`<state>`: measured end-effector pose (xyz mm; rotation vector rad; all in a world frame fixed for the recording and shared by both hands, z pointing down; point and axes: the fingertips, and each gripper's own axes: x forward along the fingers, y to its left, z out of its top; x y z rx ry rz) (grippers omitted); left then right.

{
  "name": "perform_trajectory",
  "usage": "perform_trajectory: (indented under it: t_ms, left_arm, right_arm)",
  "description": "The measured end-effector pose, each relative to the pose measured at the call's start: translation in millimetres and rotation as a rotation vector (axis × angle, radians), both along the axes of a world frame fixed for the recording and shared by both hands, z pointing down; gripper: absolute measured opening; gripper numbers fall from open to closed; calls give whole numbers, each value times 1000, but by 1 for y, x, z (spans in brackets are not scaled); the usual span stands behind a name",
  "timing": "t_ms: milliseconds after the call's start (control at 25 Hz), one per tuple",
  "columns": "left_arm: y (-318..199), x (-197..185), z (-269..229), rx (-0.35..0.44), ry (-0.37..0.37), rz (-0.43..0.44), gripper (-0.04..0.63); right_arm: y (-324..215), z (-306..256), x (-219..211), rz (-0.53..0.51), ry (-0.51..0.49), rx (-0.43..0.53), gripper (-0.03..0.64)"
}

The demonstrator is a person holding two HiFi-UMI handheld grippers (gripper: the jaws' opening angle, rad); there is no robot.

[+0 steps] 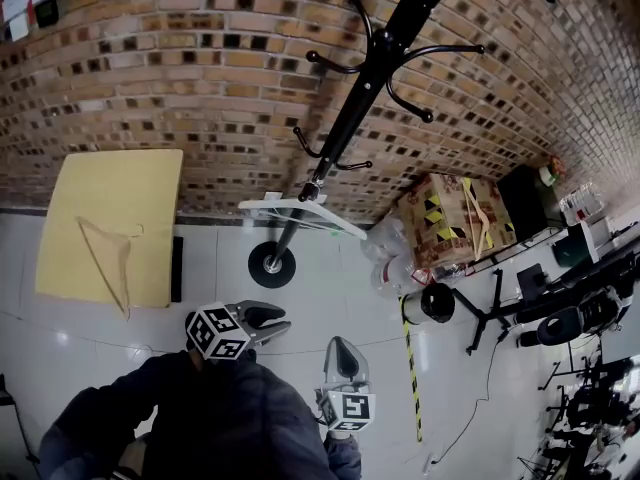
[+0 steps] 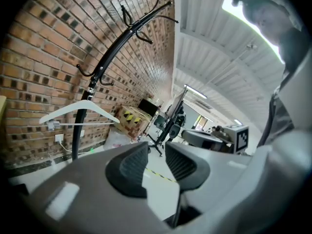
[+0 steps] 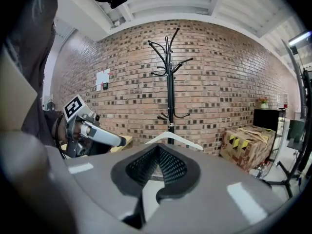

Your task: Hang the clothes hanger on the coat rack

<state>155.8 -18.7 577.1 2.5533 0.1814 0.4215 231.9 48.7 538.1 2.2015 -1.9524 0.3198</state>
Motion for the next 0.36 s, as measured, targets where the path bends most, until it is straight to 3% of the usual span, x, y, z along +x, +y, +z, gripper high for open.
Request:
perform_trajectory:
  t_ms: [360]
  left_arm:
    - [2, -4, -3, 5, -2, -1, 89]
  right_arm:
    - [0, -3, -4, -5, 6, 2, 5]
